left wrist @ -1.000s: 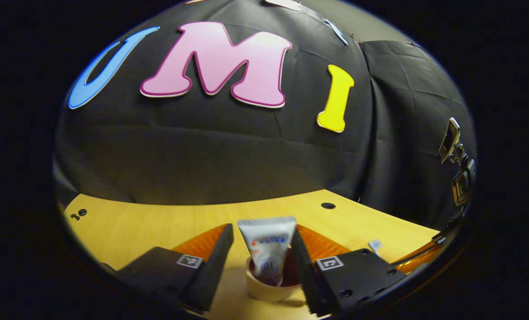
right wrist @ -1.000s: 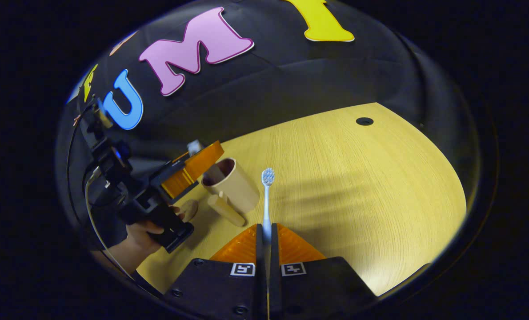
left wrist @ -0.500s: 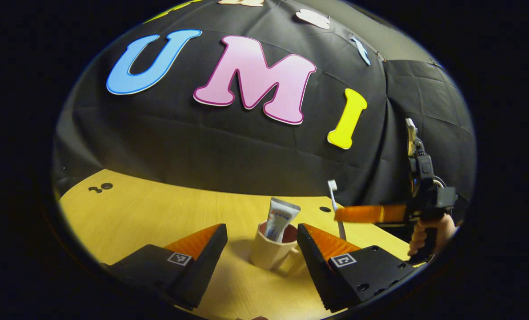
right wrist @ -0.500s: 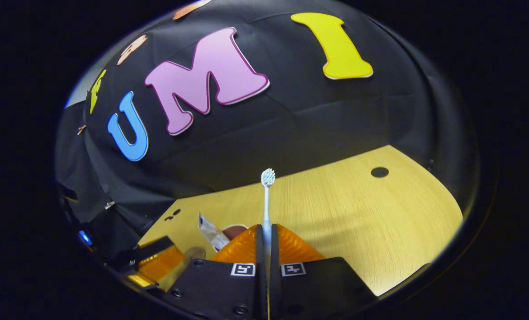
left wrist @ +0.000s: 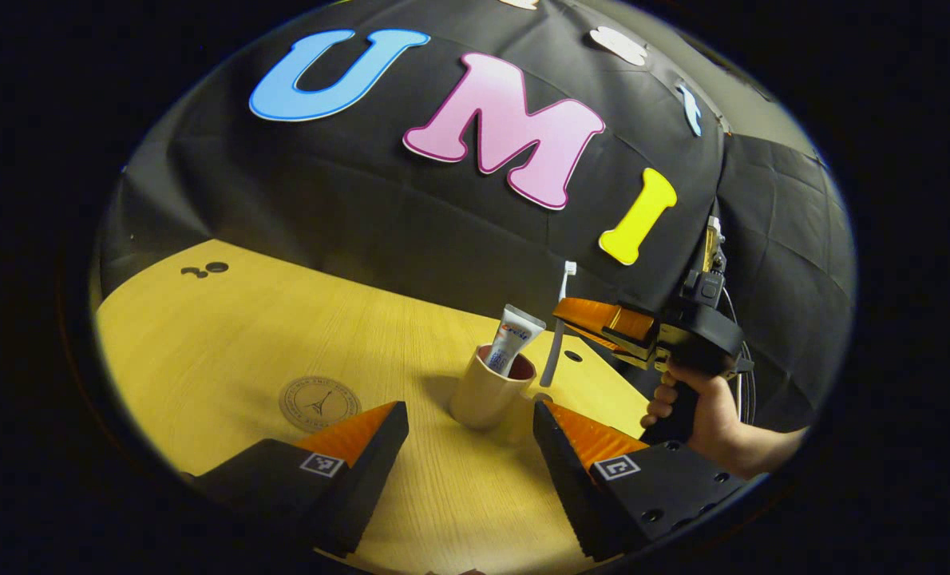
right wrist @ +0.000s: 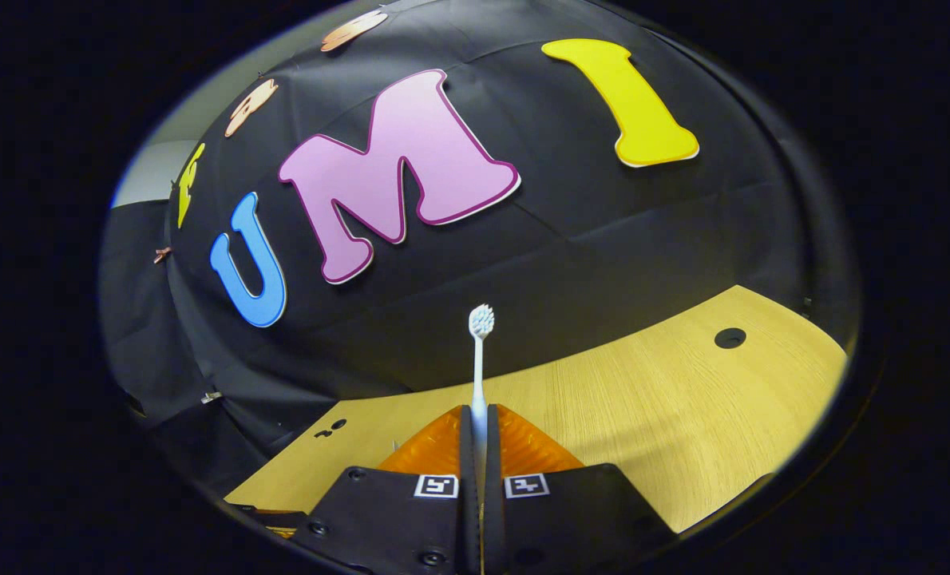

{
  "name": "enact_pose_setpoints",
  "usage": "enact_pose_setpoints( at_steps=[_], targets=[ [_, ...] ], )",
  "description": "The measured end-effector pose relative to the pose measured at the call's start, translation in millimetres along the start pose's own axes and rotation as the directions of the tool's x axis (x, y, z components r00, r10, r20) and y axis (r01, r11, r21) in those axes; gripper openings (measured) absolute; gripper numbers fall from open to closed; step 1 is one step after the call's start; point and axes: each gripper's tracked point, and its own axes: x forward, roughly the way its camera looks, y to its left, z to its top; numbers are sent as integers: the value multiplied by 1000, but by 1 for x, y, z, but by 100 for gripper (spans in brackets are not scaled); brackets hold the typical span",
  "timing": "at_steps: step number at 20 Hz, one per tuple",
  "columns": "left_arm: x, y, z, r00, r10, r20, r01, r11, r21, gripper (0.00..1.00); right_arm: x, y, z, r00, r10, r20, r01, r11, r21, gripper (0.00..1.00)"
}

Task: Put the toothbrush and toothpaste on the desktop into the cup, then pick up the cup and place it on the coaster on the desktop.

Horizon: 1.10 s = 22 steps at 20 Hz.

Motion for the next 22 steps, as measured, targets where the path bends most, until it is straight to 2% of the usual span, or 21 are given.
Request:
enact_pose_setpoints(
  at_steps=[6, 12, 15, 17, 18, 19, 22],
  targets=[
    [-6, 5, -9, 1000, 20, -3, -20, 998, -55, 98, 19, 0, 1, 998, 28, 59, -26, 999, -32, 6],
    [-4, 11, -24, 999, 31, -35, -32, 999, -32, 97, 24, 1, -31, 999, 41, 19, -37, 988, -149, 6],
    [-2, 13, -34, 997, 49, -62, -51, 998, -23, 98, 24, 7, -42, 998, 55, -3, -55, 983, -173, 9],
    [-1, 11, -36, 997, 48, -65, -51, 998, -32, 98, 21, 1, -44, 1000, 31, -3, -31, 983, -181, 12],
    [-1, 11, -37, 997, 48, -66, -50, 998, -35, 97, 19, 0, -43, 1000, 29, 3, -27, 983, -182, 20],
    [0, 11, -38, 997, 49, -67, -51, 998, -36, 98, 15, -3, -41, 1000, 20, 8, -18, 983, -185, 22],
    [0, 11, -43, 995, 55, -79, -58, 998, -39, 98, -1, -19, -33, 1000, -24, 17, 27, 986, -164, 92]
  ],
)
